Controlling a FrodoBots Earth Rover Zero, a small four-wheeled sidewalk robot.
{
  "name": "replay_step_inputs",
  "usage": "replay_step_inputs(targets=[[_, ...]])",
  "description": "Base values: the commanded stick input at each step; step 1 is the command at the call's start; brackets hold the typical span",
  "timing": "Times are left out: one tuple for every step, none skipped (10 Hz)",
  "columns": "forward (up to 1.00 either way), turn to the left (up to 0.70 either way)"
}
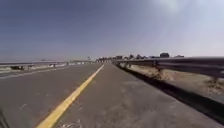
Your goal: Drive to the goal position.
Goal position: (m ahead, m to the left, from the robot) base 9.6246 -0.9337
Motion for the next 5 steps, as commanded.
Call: replay_step_inputs(targets=[[0.30,0.00],[0.30,0.00],[0.30,0.00],[0.30,0.00],[0.30,0.00]])
